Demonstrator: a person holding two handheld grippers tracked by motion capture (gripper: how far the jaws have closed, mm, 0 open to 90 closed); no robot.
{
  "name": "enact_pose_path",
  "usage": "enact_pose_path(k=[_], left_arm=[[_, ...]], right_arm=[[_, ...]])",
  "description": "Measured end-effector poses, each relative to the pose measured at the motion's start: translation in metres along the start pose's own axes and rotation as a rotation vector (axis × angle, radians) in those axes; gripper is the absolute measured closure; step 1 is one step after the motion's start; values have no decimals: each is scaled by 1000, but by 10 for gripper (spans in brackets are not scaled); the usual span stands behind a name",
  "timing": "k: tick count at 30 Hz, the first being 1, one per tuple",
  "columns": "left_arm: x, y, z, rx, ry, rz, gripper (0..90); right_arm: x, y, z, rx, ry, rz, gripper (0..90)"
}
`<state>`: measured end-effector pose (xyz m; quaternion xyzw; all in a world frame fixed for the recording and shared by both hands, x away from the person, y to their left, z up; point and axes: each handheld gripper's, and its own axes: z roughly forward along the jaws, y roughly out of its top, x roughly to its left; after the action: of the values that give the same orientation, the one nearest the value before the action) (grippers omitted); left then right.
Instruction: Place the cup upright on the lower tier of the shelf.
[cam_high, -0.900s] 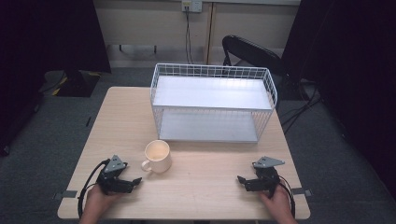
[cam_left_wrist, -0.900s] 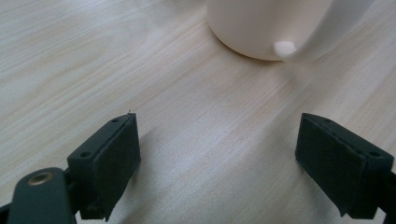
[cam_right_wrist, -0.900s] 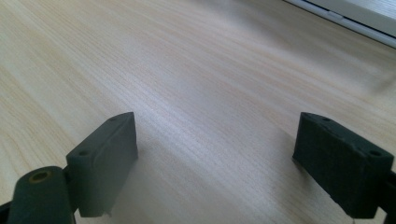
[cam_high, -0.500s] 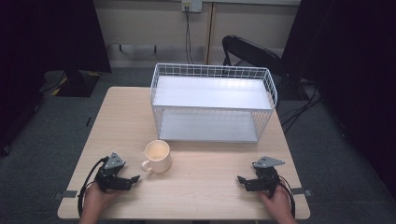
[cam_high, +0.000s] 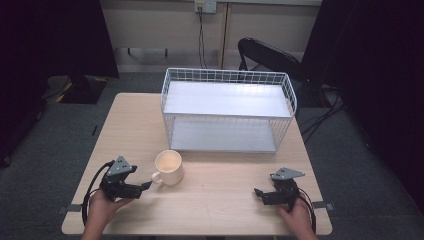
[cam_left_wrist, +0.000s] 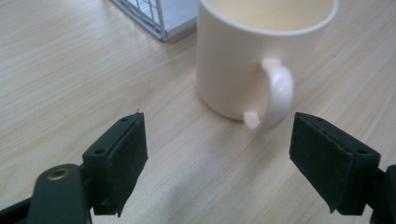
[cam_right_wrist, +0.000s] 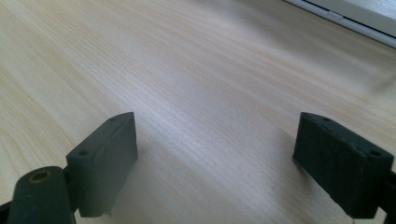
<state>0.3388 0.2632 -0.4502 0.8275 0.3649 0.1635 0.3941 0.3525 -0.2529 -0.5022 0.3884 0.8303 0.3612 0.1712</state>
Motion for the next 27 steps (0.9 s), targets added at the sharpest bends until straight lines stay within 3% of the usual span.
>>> enact_pose_path(k=[5, 15, 19, 27], left_arm=[[-6, 11, -2, -14, -13, 13, 188], [-10, 28, -1, -37, -13, -44, 173], [-9, 35, 3, -22, 8, -55, 181], [-4, 44, 5, -36, 30, -107, 186]], right_arm=[[0, 0, 0, 0, 0, 0, 127], [0, 0, 0, 0, -1, 0, 127], [0, 0, 0, 0, 0, 0, 127], [0, 0, 0, 0, 0, 0, 127]])
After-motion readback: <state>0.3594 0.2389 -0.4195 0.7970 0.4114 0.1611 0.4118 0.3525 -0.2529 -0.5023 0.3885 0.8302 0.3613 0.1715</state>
